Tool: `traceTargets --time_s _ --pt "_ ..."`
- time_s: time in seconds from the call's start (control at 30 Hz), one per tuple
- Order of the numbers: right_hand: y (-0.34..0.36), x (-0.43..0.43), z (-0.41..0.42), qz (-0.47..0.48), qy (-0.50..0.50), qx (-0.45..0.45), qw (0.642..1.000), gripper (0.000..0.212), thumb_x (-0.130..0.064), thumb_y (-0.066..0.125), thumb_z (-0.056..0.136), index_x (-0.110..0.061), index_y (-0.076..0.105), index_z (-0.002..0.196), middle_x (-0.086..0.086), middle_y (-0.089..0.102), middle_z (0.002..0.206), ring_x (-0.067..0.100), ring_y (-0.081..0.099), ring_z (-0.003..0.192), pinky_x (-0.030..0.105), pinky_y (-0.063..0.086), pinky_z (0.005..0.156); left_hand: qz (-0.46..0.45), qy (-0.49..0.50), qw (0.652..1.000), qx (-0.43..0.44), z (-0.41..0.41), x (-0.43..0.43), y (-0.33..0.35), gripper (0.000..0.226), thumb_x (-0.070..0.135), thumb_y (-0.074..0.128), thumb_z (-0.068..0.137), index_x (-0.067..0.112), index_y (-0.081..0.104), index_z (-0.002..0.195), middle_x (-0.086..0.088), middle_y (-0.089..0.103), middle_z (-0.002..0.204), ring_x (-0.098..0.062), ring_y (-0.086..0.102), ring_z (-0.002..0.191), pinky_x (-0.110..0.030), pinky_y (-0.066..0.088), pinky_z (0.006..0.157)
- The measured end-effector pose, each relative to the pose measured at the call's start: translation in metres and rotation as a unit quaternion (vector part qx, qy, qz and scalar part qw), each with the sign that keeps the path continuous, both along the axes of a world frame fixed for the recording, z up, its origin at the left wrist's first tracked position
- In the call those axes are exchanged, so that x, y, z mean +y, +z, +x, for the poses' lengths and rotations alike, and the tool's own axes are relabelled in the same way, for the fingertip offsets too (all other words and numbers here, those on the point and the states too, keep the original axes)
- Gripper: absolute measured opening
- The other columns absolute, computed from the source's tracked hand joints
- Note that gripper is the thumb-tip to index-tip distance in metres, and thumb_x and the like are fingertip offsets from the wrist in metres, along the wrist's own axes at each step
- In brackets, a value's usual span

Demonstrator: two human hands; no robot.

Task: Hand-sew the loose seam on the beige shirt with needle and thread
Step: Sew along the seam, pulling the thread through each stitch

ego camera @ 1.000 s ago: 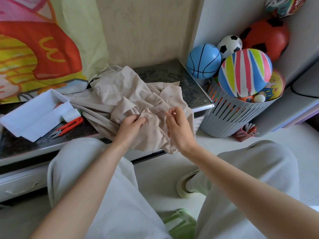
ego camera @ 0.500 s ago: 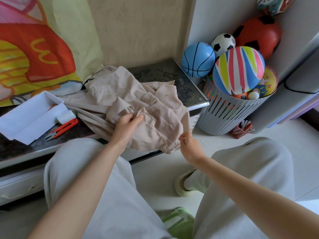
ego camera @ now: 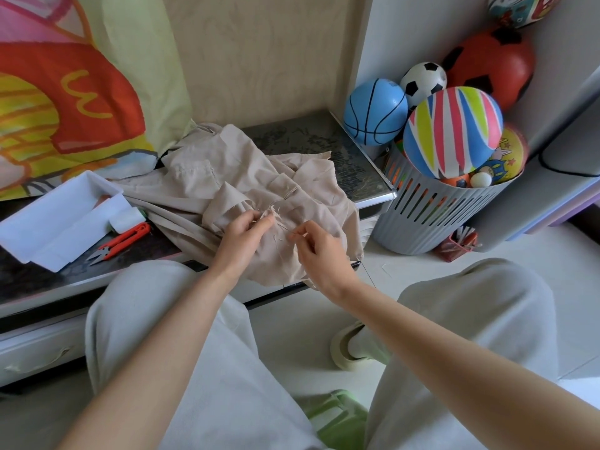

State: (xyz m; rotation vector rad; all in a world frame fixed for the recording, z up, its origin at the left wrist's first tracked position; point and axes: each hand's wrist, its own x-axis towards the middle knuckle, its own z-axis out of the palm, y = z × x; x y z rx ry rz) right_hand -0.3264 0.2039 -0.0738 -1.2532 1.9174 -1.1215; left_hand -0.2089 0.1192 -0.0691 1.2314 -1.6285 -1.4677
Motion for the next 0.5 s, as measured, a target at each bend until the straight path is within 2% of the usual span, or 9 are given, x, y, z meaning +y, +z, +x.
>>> traceTargets --time_s 0.07,0.23,0.3,0.4,0.5 --pt "0.0026 0.0003 0.0017 -0.001 0.007 0.002 1.000 0.016 -0.021 0.047 0.097 -0.019 0.057 0.084 -0.011 0.049 0.053 0.000 0.046 0.051 0.016 0.033 0.054 -0.003 0.008 1.000 -0.012 0.0000 0.0006 0.0005 0.026 0.029 0.054 0.095 0.017 0.051 0.072 0.013 0.035 0.047 -0.003 0.032 0.042 -0.012 0.023 0.036" --pt "0.0063 0.0047 0.0057 -0.027 0.008 0.026 0.999 0.016 -0.017 0.044 0.096 -0.013 0.060 0.091 -0.009 0.043 0.046 0.005 0.043 0.044 0.015 0.030 0.046 -0.011 0.013 1.000 -0.003 -0.0003 0.0019 0.0026 0.028 0.025 0.052 0.096 0.017 0.046 0.071 0.014 0.035 0.038 -0.001 0.033 0.034 -0.009 0.023 0.034" --pt "0.0068 0.0064 0.0063 -0.034 0.008 0.035 0.999 0.016 -0.016 0.044 0.096 -0.014 0.059 0.091 -0.008 0.042 0.046 0.008 0.041 0.043 0.016 0.029 0.045 -0.012 0.011 1.000 0.015 0.0001 0.0021 0.0034 0.029 0.022 0.053 0.096 0.017 0.045 0.069 0.015 0.038 0.041 0.000 0.035 0.039 -0.009 0.028 0.040" --pt "0.0055 0.0068 0.0069 -0.025 0.017 0.052 0.998 0.015 -0.015 0.044 0.094 -0.015 0.059 0.091 -0.007 0.042 0.045 0.011 0.041 0.045 0.016 0.030 0.046 -0.016 0.009 0.999 0.035 0.0011 0.0001 0.0019 0.027 0.022 0.055 0.095 0.018 0.048 0.069 0.008 0.042 0.061 -0.004 0.039 0.059 -0.016 0.035 0.059" --pt "0.0052 0.0061 0.0079 -0.015 0.021 0.054 0.998 0.016 -0.016 0.045 0.093 -0.015 0.061 0.092 -0.008 0.043 0.045 0.011 0.041 0.045 0.017 0.030 0.047 -0.019 0.001 0.999 0.042 0.0018 -0.0005 -0.0003 0.025 0.021 0.055 0.095 0.017 0.049 0.071 0.005 0.042 0.065 -0.006 0.039 0.064 -0.015 0.035 0.060"
